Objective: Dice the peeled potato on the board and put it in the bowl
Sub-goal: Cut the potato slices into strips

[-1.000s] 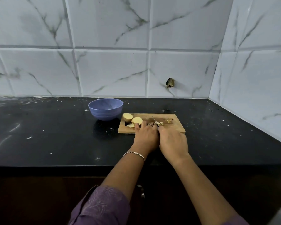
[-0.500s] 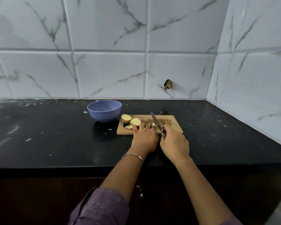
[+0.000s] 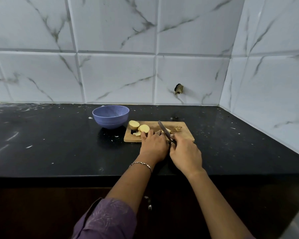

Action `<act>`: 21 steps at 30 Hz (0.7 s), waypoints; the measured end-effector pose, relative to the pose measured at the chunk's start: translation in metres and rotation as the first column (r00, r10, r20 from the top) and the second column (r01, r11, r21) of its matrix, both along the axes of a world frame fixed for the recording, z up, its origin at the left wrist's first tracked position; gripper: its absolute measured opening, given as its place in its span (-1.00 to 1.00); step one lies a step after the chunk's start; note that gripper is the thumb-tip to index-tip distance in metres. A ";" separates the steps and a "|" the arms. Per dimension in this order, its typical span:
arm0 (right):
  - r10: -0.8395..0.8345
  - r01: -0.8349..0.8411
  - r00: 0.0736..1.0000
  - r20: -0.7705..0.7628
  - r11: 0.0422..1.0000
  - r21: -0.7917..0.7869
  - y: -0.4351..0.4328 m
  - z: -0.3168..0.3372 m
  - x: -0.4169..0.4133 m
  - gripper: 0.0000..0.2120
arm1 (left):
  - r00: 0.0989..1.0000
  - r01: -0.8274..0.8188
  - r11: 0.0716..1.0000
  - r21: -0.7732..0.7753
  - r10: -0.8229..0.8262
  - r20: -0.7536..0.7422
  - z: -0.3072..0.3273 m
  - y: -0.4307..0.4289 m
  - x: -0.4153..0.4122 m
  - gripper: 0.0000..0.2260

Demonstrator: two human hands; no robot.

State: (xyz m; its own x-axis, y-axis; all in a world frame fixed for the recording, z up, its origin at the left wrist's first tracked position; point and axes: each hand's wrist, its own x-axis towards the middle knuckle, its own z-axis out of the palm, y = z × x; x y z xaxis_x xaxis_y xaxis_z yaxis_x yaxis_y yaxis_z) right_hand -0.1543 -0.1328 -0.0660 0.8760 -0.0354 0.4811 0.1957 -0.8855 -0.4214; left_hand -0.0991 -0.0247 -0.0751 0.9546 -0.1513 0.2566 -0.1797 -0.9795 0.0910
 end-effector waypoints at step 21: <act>0.027 -0.031 0.999 -0.019 0.969 -0.246 0.010 0.011 0.017 -0.79 | 1.000 0.017 0.999 0.027 -0.017 -0.002 0.003 0.003 -0.001 -0.61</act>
